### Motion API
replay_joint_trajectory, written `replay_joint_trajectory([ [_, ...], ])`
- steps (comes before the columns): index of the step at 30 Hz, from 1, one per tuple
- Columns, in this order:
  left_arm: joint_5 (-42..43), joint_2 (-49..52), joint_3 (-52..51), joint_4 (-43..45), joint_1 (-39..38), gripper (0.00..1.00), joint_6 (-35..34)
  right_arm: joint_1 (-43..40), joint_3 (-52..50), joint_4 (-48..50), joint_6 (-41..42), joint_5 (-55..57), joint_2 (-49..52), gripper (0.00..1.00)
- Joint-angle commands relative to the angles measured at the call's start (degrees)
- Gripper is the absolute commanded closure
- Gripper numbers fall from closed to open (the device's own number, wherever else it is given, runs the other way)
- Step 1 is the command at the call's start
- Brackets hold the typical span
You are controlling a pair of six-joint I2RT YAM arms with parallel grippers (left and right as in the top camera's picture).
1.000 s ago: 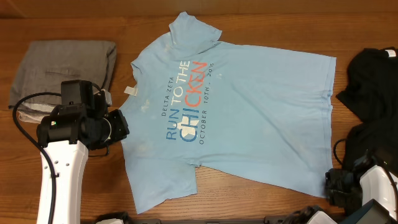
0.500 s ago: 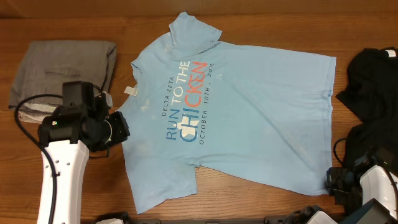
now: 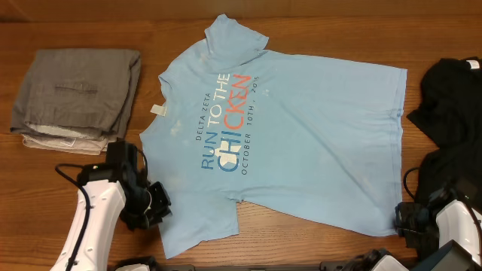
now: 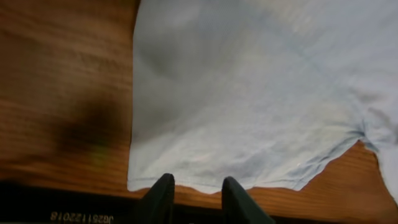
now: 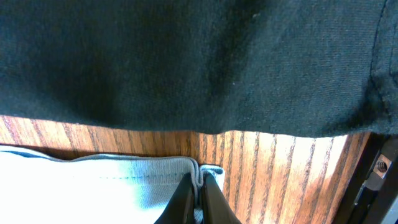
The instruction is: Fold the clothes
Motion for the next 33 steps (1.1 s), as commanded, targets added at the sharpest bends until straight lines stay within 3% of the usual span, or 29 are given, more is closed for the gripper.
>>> replay_joint_trajectory([
  [1,1.7,0.1,-0.6,0.0,-2.4,0.67,-2.8,0.0,-1.2,1.7,-0.6,-2.1,0.9,0.96],
  [6,-2.5,0.1,-0.7,-1.2,-9.4,0.63,-7.7,0.0,-1.2,1.7,-0.6,-2.1,0.9,0.96],
  [14,-8.9,0.1,-0.7,-1.2,-21.7,0.45,-20.8,0.0,-1.2,1.7,-0.8,-2.2,0.9,0.96],
  [16,-10.1,0.1,-0.7,-1.2,-22.5,0.38,-23.7,-0.1,-1.2,1.7,-0.8,-2.2,0.9,0.96],
  [22,-10.1,0.1,-1.9,-0.9,-22.6,0.31,-27.5,0.0,-1.2,1.7,-0.8,-2.2,0.9,0.96],
  [33,-5.2,0.1,-12.8,9.5,-22.5,0.34,-30.6,0.0,-1.2,2.1,-1.7,-2.2,0.9,0.96],
])
